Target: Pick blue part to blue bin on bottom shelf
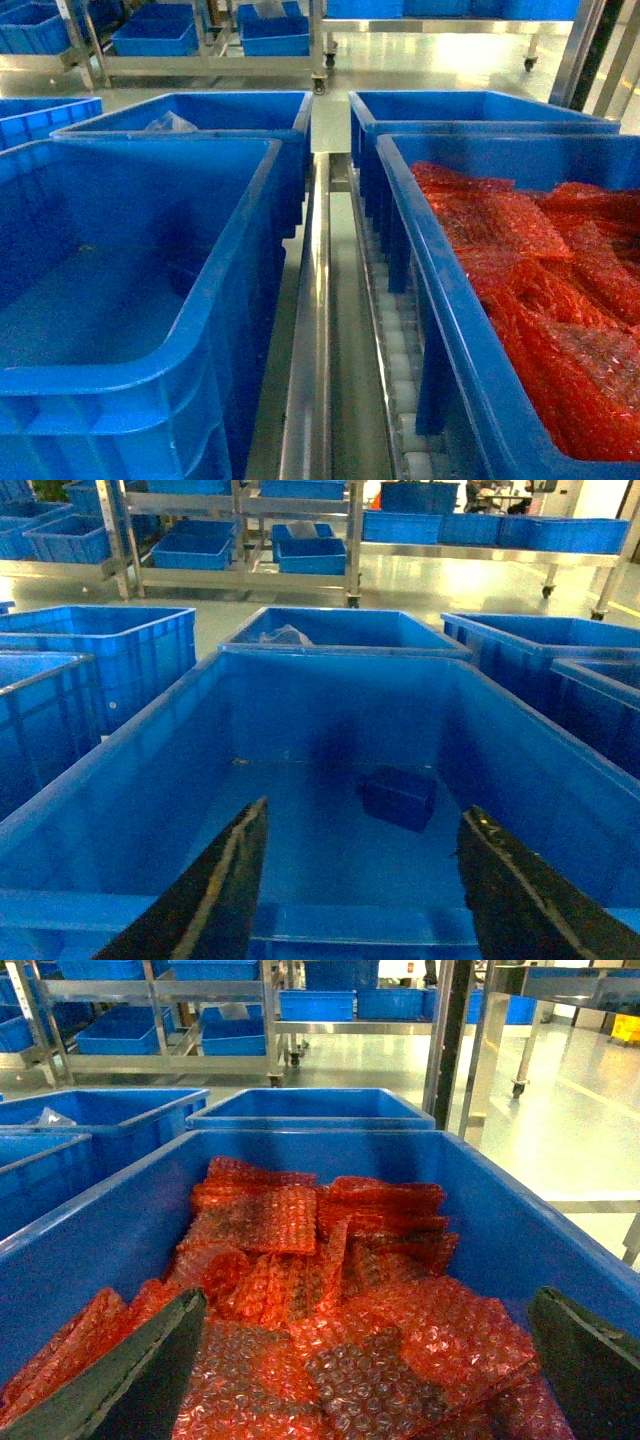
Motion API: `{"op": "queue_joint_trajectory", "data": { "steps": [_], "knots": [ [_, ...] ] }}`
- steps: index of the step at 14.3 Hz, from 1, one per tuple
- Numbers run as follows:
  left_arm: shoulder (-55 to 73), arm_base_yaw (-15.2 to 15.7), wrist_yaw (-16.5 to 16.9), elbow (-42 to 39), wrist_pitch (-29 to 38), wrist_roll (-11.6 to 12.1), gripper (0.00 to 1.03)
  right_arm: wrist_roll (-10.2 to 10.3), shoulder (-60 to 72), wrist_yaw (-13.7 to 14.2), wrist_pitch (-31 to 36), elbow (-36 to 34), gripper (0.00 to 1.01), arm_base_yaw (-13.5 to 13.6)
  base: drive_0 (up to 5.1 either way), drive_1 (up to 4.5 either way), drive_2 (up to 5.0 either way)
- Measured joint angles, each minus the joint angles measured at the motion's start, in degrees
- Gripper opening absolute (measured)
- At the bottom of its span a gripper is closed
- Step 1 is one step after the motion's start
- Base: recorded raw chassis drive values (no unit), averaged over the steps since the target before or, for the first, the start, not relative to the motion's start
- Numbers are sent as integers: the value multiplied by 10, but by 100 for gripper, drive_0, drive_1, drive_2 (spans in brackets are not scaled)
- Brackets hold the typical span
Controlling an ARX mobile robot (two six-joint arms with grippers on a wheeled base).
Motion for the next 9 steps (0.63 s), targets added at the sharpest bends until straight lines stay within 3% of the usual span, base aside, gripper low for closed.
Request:
{"op": "queue_joint_trajectory", "data": {
  "steps": [1,9],
  "knots": [
    [0,0,0,0,0,0,99,0,0,0,0,0,98,0,0,0,0],
    [0,0,0,0,0,1,98,0,0,0,0,0,98,0,0,0,0]
  ]
}}
